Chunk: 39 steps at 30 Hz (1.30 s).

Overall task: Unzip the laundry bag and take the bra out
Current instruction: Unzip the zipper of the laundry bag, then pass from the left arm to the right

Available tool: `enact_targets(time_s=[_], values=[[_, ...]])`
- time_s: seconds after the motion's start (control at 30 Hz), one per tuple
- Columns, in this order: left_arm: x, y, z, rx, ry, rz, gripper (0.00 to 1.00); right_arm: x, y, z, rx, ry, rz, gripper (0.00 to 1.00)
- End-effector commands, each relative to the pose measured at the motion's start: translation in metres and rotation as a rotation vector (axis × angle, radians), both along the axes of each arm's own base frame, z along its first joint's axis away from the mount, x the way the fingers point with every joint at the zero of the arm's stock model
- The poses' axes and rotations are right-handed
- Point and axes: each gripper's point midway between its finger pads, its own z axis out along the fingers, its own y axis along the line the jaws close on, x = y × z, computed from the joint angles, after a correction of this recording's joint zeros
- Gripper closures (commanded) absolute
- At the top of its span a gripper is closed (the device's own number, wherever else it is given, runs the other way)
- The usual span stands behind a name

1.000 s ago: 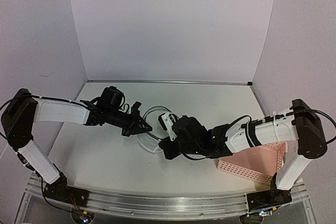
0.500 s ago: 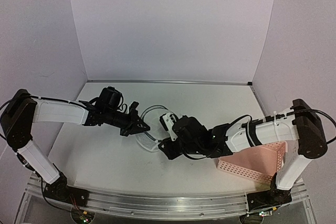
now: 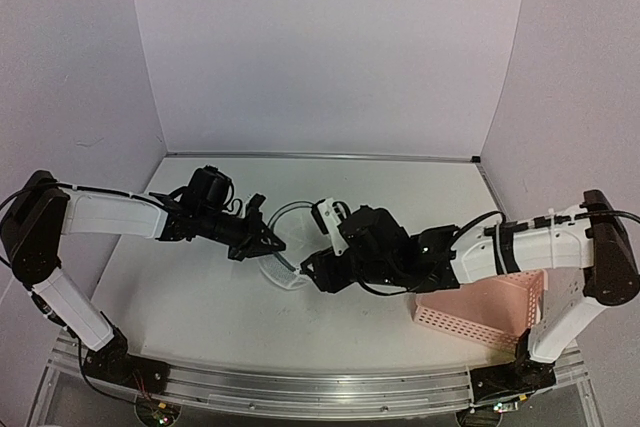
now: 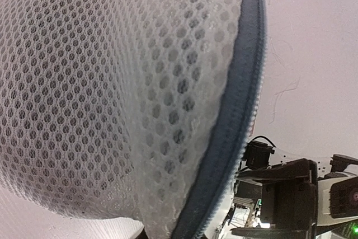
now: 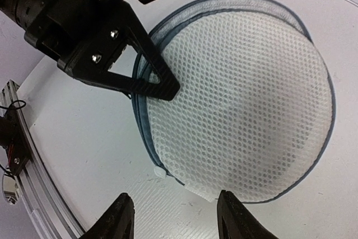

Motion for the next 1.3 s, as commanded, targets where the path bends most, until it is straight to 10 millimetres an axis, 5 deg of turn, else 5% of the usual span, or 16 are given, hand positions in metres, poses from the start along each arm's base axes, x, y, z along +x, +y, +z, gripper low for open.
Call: enact_targets(time_s=[0.0,0.27,0.5,0.97,1.27], values=[[0.0,-0.007,0.029,-0.072,-0.122,-0.078,1.0,0.025,-0.017,0.045,-0.01,-0.116,-0.075,0.45],[-0.009,-0.002,0.029,-0.021,-0.165,-0.15,1.0,0.065,-0.064,0.066,-0.052,-0.123,-0.15,0.33],[-0.014,-0.001,0.028,-0.025,-0.184,-0.177,1.0,0.083,-0.09,0.038,-0.003,0.047,-0.16,0.3],[-0.017,-0.001,0.022,-0.022,-0.183,-0.197,1.0,0.068,-0.063,-0.024,0.188,0.423,-0.048,0.3],[-0.018,-0.001,0.022,-0.025,-0.187,-0.207,1.0,0.067,-0.043,-0.024,0.318,0.51,0.028,0.37]])
